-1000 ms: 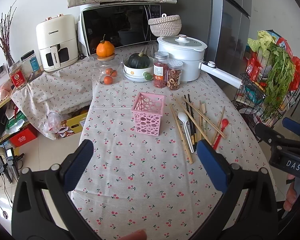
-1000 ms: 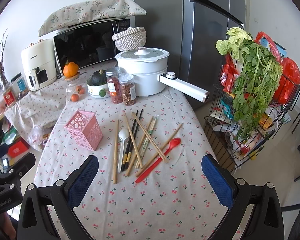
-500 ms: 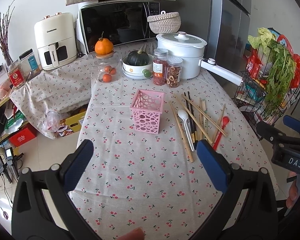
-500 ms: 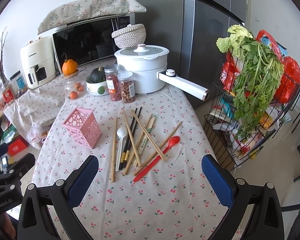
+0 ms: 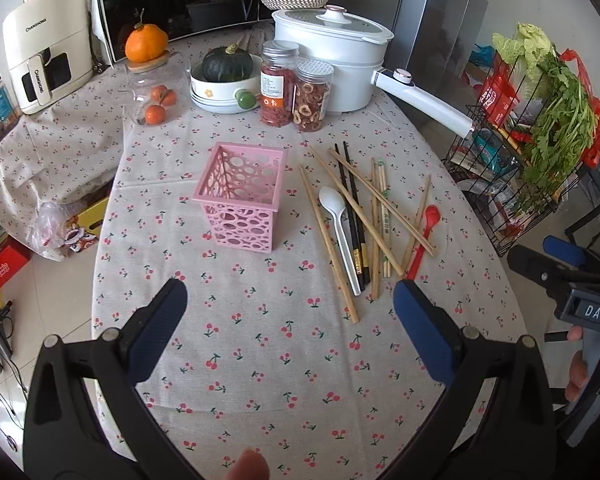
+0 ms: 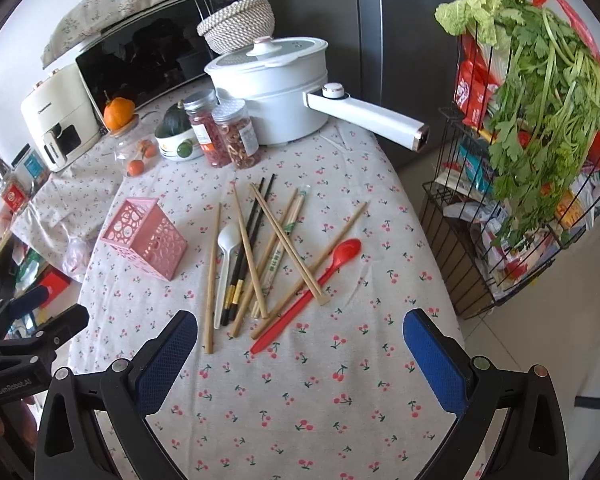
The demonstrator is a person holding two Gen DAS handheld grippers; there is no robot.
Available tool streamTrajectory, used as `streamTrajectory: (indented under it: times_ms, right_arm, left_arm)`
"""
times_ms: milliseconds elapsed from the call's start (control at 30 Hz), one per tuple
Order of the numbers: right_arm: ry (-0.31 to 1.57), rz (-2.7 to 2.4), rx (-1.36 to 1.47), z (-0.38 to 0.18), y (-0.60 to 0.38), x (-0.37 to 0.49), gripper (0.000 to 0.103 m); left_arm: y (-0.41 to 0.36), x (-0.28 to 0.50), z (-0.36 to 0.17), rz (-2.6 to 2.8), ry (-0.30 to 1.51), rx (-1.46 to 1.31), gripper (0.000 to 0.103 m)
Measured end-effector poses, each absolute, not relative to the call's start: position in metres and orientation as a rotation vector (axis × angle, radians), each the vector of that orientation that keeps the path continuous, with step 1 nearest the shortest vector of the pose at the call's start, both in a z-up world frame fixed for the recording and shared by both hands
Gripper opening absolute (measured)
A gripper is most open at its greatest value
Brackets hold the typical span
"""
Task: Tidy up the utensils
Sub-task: 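Lower the left tool onto a wooden chopstick and close on it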
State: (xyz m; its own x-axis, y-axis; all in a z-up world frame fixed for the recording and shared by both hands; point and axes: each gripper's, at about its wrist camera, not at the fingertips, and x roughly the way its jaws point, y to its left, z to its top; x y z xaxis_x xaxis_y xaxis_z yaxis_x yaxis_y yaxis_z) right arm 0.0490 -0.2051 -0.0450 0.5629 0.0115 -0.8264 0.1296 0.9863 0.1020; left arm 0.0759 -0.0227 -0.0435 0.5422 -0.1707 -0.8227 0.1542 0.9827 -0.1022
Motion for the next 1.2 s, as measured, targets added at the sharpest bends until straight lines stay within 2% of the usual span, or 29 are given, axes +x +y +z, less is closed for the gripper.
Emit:
streamTrajectory:
  times_ms: [67,100,167,233,267,333,633,800,1133,1167,1200]
  right_arm:
    - [1.015,-0.077,0.191,-0.052,-0.216,0.057,0.103]
    - [1.031,-0.087,0.210,-0.055,-0.221,0.060,0.103]
    - [1.054,-0.106,0.243,-0.061,-0.231,0.065,0.103]
    - [1.067,-0.126,0.265,-0.065,-0.239,0.067,0.103]
    - [1.072,-0.132,0.272,-0.066,-0.243,0.068,0.103]
    - [1.078,-0.141,0.287,-0.067,-0.248,0.067,0.103]
    - [1.066,-0.133,0.351,-0.064,-0.264,0.058,0.103]
    - [1.067,-0.116,0.385,-0.064,-0.272,0.054,0.103]
    - [1.056,-0.087,0.388,-0.059,-0.271,0.053,0.103]
    - [1.055,-0.084,0.385,-0.059,-0.270,0.053,0.103]
    - [1.052,-0.082,0.383,-0.059,-0.269,0.054,0.103]
  left_arm:
    - [-0.034,0.086,-0.041,-0.219,0.982,-0.017,0.102]
    - [-0.040,0.093,-0.040,-0.235,0.983,-0.019,0.097]
    - [-0.053,0.108,-0.043,-0.264,1.007,-0.032,0.082]
    - [-0.066,0.128,-0.051,-0.271,1.042,-0.035,0.059]
    - [-0.073,0.137,-0.057,-0.266,1.057,-0.028,0.054]
    - [-0.083,0.161,-0.070,-0.238,1.103,-0.026,0.035]
    - [-0.105,0.241,-0.116,-0.025,1.197,-0.025,0.026]
    - [-0.113,0.259,-0.140,0.041,1.213,0.025,0.022]
    - [-0.114,0.274,-0.169,0.086,1.282,0.034,0.021]
    - [-0.115,0.273,-0.169,0.077,1.286,0.033,0.019]
    - [-0.115,0.273,-0.170,0.058,1.291,0.020,0.007]
